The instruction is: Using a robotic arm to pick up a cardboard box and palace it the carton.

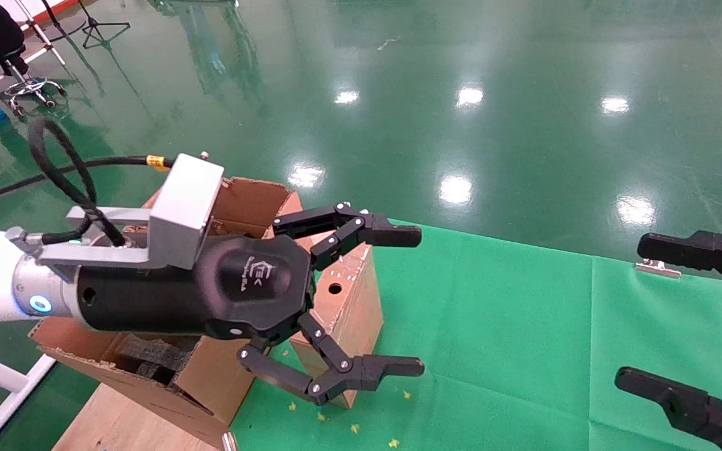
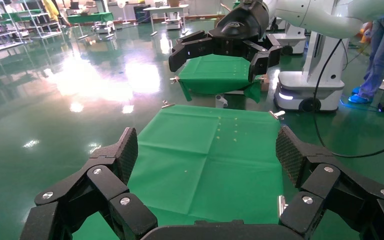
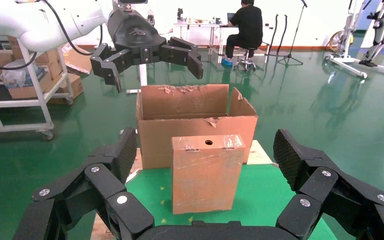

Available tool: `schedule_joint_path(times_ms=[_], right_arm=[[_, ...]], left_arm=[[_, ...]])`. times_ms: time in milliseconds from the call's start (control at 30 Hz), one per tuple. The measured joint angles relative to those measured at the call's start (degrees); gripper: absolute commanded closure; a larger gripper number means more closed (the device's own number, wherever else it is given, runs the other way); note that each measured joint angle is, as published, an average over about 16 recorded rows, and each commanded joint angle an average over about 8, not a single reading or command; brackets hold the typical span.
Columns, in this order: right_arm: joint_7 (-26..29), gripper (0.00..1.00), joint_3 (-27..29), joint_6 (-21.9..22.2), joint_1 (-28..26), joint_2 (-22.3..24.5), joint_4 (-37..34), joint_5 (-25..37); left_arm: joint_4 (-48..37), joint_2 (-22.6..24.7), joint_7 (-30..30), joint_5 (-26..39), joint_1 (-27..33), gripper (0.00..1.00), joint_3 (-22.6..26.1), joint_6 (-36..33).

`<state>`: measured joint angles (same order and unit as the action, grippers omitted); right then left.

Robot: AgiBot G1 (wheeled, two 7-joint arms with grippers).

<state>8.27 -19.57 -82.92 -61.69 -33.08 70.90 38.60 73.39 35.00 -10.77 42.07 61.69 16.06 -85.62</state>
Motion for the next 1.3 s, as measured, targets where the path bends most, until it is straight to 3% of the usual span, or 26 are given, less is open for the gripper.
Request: schedule_joint_path(times_ms=[367, 400, 633, 667, 1067, 1300], right_arm=[[0.0, 0.0, 0.0, 0.0, 0.0, 0.0, 0.0, 0.0], [0.0, 0.04, 0.0, 0.0, 0.0, 0.0, 0.0, 0.0], [0.0, 0.9, 0.0, 0.0, 0.0, 0.0, 0.0, 0.0], [0.0, 0.98, 0.0, 0.0, 0.0, 0.0, 0.0, 0.0], [0.0, 1.0, 0.0, 0.0, 0.0, 0.0, 0.0, 0.0], [0.0, 1.0, 0.0, 0.0, 0.0, 0.0, 0.0, 0.0]], left_arm=[[0.0, 0.0, 0.0, 0.0, 0.0, 0.0, 0.0, 0.0], [0.0, 0.0, 0.0, 0.1, 0.0, 0.0, 0.0, 0.0], [-0.4, -0.4, -1.0, 2.4, 1.0, 0.0, 0.9, 0.5], [-0.5, -0.4, -1.3, 3.2, 1.4, 0.0, 1.2, 0.6], [-3.3, -0.8, -5.4, 14.7, 8.1, 0.0, 6.0, 1.3], [-3.9, -1.0, -6.8, 17.9, 10.1, 0.0, 7.1, 2.4]])
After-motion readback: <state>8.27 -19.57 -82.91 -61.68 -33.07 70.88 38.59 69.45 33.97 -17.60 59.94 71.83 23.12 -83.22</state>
